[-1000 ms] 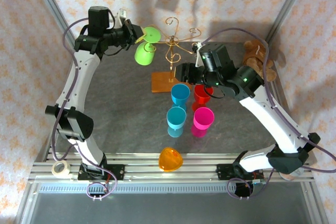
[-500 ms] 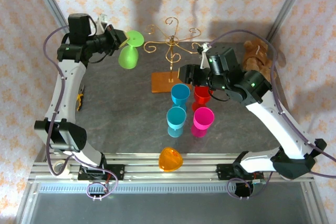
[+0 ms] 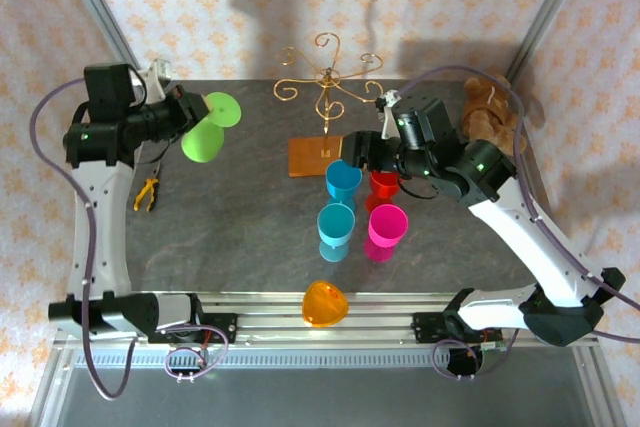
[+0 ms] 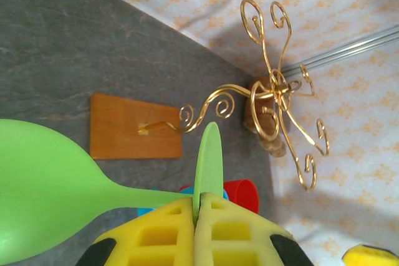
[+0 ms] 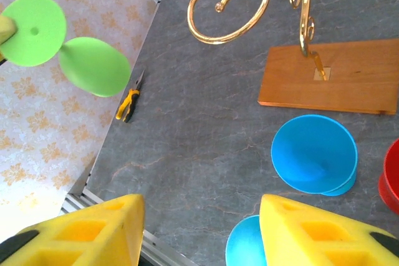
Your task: Take the wine glass off the wine glass rack
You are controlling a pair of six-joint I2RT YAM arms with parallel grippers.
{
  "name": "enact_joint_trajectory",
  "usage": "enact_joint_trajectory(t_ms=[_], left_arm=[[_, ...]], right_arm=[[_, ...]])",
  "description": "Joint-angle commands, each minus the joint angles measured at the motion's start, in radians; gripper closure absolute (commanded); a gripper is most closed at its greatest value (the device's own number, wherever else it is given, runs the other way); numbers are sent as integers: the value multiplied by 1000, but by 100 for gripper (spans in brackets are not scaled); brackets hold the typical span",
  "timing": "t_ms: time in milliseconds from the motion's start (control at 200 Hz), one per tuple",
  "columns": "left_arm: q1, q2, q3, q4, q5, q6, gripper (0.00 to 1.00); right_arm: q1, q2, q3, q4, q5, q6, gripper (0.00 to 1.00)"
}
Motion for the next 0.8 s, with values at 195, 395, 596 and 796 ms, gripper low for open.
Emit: enact_joint_trajectory(t_ms=[195,395,596,796], left_arm=[[6,-187,-84,-182,-210,183,100],[-37,-258,-149,-204,-418,288,100],[-228,-364,-233,-176,-714,431,100],[-368,-404,-311,-149,-778,502,100]], right_arm=[[-4,-58,-58,48,-26,24,48],[-4,-63,-79,45,-26,21,49],[-4,-49,-103,73,-38,25,48],[-4,-21,-106,83,-66,27,49]])
